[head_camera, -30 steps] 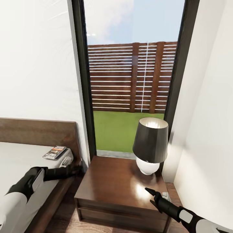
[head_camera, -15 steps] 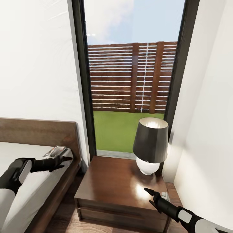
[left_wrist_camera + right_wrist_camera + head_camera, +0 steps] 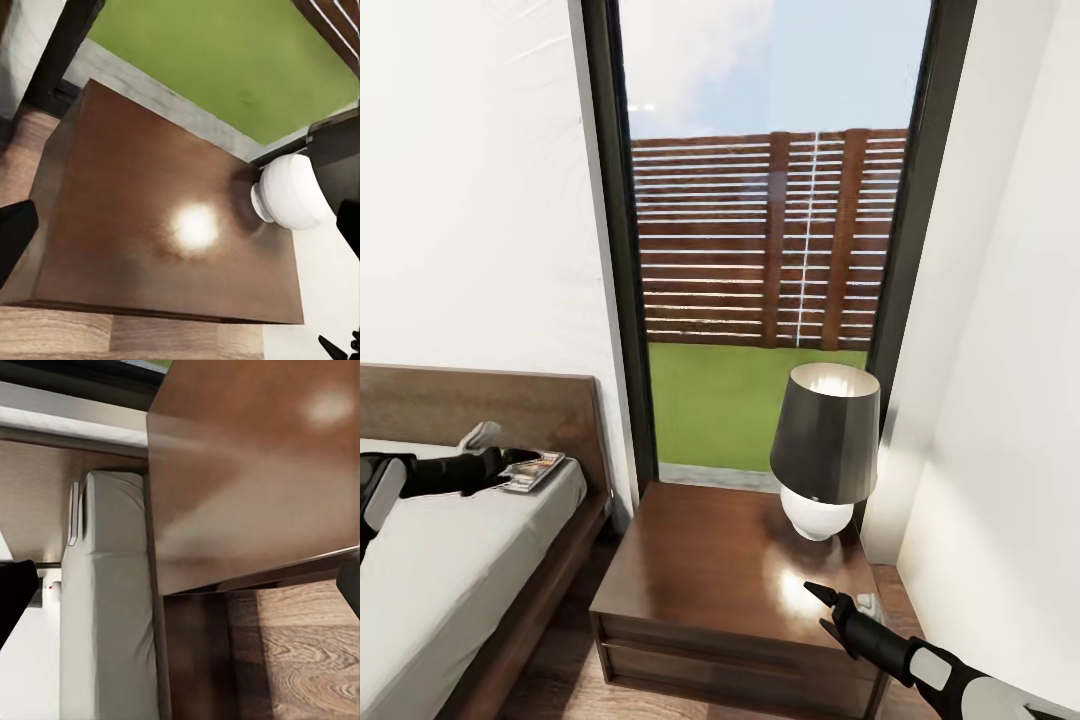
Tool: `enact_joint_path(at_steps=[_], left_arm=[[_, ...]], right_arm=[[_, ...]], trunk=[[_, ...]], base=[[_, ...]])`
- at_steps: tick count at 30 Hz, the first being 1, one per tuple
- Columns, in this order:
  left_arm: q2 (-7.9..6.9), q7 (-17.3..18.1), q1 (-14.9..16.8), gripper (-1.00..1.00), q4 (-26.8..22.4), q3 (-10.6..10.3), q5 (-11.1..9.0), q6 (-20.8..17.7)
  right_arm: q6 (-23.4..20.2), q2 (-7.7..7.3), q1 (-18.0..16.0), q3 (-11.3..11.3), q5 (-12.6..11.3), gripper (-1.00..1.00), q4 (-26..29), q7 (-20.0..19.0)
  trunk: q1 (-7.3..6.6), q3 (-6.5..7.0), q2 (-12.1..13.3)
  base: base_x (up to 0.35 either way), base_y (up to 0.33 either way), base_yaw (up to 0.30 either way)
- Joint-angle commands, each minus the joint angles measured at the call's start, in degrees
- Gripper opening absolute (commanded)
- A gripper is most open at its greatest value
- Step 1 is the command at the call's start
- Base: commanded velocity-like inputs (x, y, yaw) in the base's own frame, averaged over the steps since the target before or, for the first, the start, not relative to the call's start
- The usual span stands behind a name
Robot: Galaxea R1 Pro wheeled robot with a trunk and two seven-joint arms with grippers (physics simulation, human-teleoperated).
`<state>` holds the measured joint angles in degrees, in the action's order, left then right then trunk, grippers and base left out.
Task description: In the bedroom, move the book from the bed onto either nightstand, and place the two sandals side by side next to the bed.
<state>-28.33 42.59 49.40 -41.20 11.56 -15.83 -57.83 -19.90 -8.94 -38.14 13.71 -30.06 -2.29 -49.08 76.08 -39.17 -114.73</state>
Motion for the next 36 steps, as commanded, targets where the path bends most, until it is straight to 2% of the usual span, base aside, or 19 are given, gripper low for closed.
enact_joint_path(at_steps=[1, 3, 5, 6, 8, 9, 10, 12, 13, 16, 23, 29, 36], left_arm=[[-0.36, -0.5, 0.7, 1.0, 0.5, 0.3, 0.3, -0.2], [-1.08, -2.6, 2.1, 1.0, 1.6, 0.6, 0.3, -0.2], [-2.14, -6.6, 4.5, 1.0, 3.7, 1.4, 0.3, -0.2], [-2.14, -6.6, 4.5, 1.0, 3.7, 1.4, 0.3, -0.2], [-2.82, -9.4, 6.2, 1.0, 5.1, 1.8, 0.2, -0.1], [-3.33, -12.1, 8.1, 1.0, 6.6, 2.1, 0.2, -0.1], [-3.33, -12.1, 8.1, 1.0, 6.6, 2.1, 0.2, -0.1], [-3.67, -14.9, 10.0, 1.0, 8.0, 2.3, 0.3, 0.0], [-3.89, -17.7, 11.7, 1.0, 9.3, 2.4, 0.2, 0.0], [-4.04, -22.2, 13.9, 1.0, 10.8, 2.5, 0.2, 0.1], [-3.74, -31.3, 16.4, 1.0, 11.9, 2.6, 0.0, 0.3], [-3.77, -33.2, 16.8, 1.0, 11.9, 2.6, -0.1, 0.2], [-3.67, -33.7, 16.9, 1.0, 11.8, 2.6, -0.1, 0.1]], right_arm=[[-0.4, -0.01, -0.1, 0.5, -0.1, 1.0, -0.2, -0.1], [-0.4, -0.02, -0.1, 0.5, 0.0, 1.0, -0.2, -0.1], [-0.3, -0.02, -0.1, 0.5, 0.0, 1.0, -0.2, -0.1], [-0.3, -0.02, -0.1, 0.5, 0.0, 1.0, -0.2, -0.1], [-0.3, 0.01, -0.1, 0.5, 0.0, 1.0, -0.2, -0.1], [-0.2, 0.03, -0.1, 0.5, -0.1, 1.0, -0.1, -0.2], [-0.2, 0.03, -0.1, 0.5, -0.1, 1.0, -0.1, -0.2], [-0.2, 0.07, -0.1, 0.5, -0.1, 1.0, -0.1, -0.3], [-0.2, 0.19, -0.1, 0.6, -0.1, 1.0, 0.1, -0.4], [-0.2, 0.51, -0.1, 0.6, -0.1, 1.0, 0.3, -0.6], [-0.4, 2.13, -0.1, 0.4, 0.0, 1.0, 2.1, -1.3], [-0.5, 3.3, -0.1, 0.0, 0.3, 1.0, 4.5, -2.4], [-0.4, 3.87, -0.1, -1.8, 1.7, 1.0, 5.4, -6.2]], trunk=[[-0.01, -0.06, 0.0], [-0.01, -0.06, 0.0], [-0.01, -0.06, 0.0], [-0.01, -0.06, 0.0], [-0.01, -0.06, 0.0], [-0.01, -0.06, 0.0], [-0.01, -0.06, 0.0], [-0.01, -0.06, 0.0], [-0.01, -0.06, 0.0], [-0.01, -0.06, 0.0], [-0.01, -0.06, 0.0], [-0.01, -0.06, 0.0], [-0.01, -0.06, 0.0]], base=[[0.0, 0.0, 0.0], [0.0, 0.0, 0.0], [0.0, 0.0, 0.0], [0.0, 0.0, 0.0], [0.0, 0.0, 0.0], [0.0, 0.0, 0.0], [0.0, 0.0, 0.0], [0.0, 0.0, 0.0], [0.0, 0.0, 0.0], [0.0, 0.0, 0.0], [0.0, 0.0, 0.0], [0.0, 0.0, 0.0], [0.0, 0.0, 0.0]])
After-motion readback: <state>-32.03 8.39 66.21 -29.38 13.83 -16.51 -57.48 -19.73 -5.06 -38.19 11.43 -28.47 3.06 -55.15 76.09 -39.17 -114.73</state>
